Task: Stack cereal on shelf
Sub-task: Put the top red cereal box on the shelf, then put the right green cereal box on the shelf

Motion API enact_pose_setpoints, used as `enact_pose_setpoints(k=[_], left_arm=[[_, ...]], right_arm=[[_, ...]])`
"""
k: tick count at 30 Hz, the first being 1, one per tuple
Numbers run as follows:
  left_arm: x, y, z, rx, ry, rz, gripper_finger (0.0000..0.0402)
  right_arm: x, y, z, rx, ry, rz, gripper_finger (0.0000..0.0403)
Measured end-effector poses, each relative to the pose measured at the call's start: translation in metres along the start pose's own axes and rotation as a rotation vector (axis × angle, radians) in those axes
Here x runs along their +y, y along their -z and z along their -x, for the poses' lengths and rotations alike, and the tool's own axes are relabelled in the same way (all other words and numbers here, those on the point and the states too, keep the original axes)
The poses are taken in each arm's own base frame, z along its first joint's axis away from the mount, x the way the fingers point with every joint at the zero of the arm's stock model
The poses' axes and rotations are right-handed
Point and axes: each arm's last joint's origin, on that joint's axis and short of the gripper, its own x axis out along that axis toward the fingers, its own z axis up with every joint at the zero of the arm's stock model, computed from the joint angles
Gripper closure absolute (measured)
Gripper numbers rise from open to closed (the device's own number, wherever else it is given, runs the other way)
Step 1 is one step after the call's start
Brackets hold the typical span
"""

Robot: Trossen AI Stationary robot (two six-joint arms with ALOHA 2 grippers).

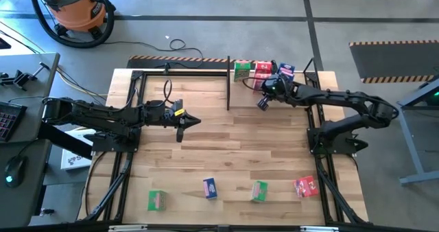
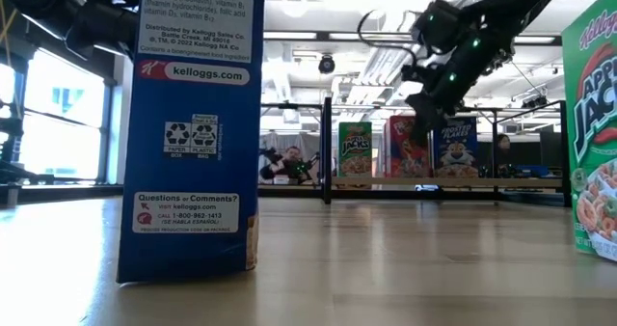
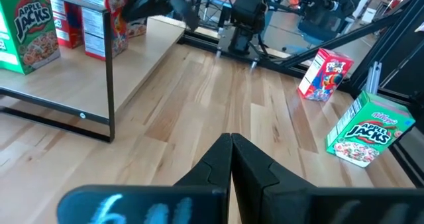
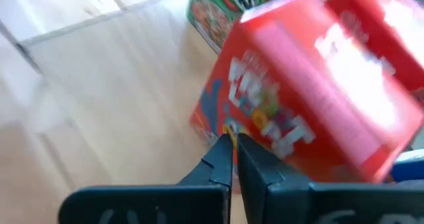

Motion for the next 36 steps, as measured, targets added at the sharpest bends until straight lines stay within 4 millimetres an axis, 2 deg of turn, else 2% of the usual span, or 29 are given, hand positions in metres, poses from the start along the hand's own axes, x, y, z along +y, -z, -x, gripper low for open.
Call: enact_pose_setpoints(k=[7, 12, 19, 23, 26, 31, 36], left_arm=[[0.001, 0.005, -0.001, -0.043, 0.012, -0.02, 0.0401], [0.003, 0.016, -0.002, -0.121, 0.06, -0.008, 0.0401], [0.008, 0.022, -0.012, -0.19, -0.013, -0.041, 0.0401], [0.01, 0.028, -0.018, -0.178, -0.044, -0.063, 0.0401], [0.012, 0.034, -0.022, -0.142, -0.064, -0.068, 0.0401], [0.013, 0.039, -0.024, -0.116, -0.073, -0.06, 0.0401], [0.013, 0.039, -0.024, -0.119, -0.081, -0.068, 0.0401]], right_arm=[[0.011, -0.005, 0.037, -0.05, -0.105, -0.067, 0.04], [0.028, -0.003, 0.058, -0.053, -0.229, -0.153, 0.04], [0.056, -0.003, 0.094, 0.096, -0.296, -0.267, 0.0388], [0.072, -0.008, 0.121, 0.166, -0.36, -0.386, 0.0354], [0.086, -0.006, 0.135, 0.289, -0.379, -0.485, 0.0322], [0.125, -0.004, 0.156, 0.515, -0.4, -0.59, 0.0257], [0.17, -0.009, 0.175, 0.701, -0.401, -0.758, 0.0174]])
